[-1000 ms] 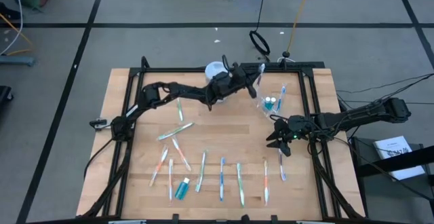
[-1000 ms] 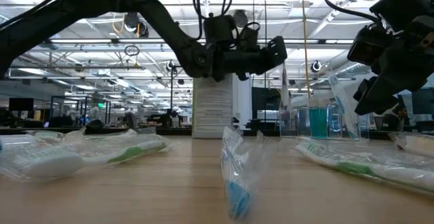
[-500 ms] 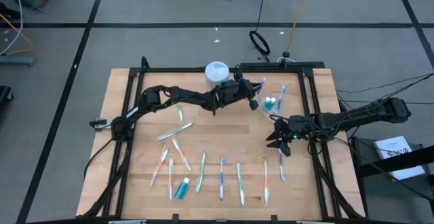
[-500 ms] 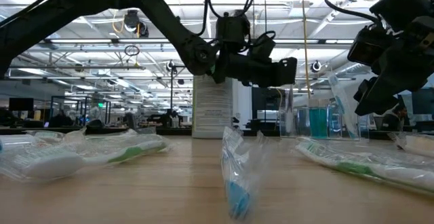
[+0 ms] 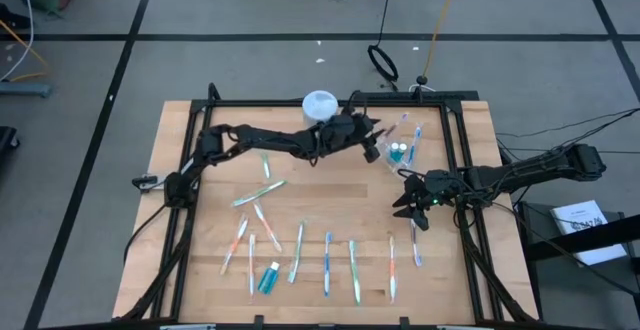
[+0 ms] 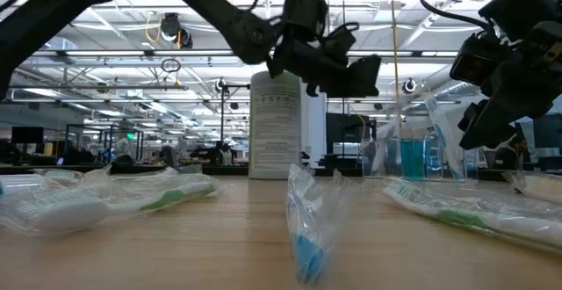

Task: Pick & Place toothbrushing station
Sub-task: Put the purple toothbrush into the transparent organizer

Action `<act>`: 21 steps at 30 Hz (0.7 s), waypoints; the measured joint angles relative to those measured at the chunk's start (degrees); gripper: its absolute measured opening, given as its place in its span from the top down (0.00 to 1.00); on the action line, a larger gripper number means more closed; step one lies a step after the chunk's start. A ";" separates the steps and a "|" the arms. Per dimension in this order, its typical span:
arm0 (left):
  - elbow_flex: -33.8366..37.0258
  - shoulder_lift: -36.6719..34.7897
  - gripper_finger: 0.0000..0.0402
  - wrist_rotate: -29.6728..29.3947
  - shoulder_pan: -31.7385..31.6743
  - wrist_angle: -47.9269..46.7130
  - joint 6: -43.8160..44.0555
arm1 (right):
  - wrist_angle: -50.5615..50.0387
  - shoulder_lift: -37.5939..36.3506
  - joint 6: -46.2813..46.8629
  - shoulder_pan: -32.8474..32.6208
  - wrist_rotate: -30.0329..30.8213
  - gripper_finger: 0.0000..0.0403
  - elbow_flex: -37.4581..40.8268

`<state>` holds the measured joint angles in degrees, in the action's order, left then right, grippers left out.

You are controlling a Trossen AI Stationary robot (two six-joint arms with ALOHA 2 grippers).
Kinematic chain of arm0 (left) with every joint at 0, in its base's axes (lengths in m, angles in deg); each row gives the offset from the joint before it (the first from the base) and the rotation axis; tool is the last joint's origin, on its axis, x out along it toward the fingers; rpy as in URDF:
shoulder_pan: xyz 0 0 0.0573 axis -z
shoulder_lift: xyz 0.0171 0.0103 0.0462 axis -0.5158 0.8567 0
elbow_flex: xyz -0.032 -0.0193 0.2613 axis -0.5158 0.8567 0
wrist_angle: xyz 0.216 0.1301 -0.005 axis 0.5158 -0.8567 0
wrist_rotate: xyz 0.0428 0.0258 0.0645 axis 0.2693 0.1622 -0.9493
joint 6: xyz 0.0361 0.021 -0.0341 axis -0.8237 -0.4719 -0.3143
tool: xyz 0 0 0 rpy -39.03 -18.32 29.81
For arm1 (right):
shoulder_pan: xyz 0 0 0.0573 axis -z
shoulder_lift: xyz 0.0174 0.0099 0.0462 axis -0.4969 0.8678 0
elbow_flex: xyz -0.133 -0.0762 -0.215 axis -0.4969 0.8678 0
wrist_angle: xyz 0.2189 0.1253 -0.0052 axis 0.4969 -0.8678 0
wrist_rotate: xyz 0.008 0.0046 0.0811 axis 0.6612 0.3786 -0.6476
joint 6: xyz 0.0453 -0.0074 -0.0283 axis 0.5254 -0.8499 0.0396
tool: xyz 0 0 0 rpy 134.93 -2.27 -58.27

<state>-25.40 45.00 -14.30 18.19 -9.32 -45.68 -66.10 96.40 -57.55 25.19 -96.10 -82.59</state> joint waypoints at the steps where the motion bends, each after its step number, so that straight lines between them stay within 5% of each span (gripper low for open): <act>1: 0.00 -1.15 0.56 0.06 0.00 -2.12 -0.79 | 0.01 0.00 -0.01 0.00 0.00 0.59 0.00; 10: -0.02 -12.21 0.47 1.09 1.07 -18.74 -4.22 | 3.39 0.01 -4.00 0.04 1.81 0.59 0.00; 21: -0.09 -32.12 0.47 0.72 -0.57 -47.72 -2.19 | 26.07 0.03 -23.47 0.38 11.87 0.59 0.01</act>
<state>-25.49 12.88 -13.59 17.62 -57.04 -47.87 -40.03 96.43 -81.02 25.58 -84.23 -82.58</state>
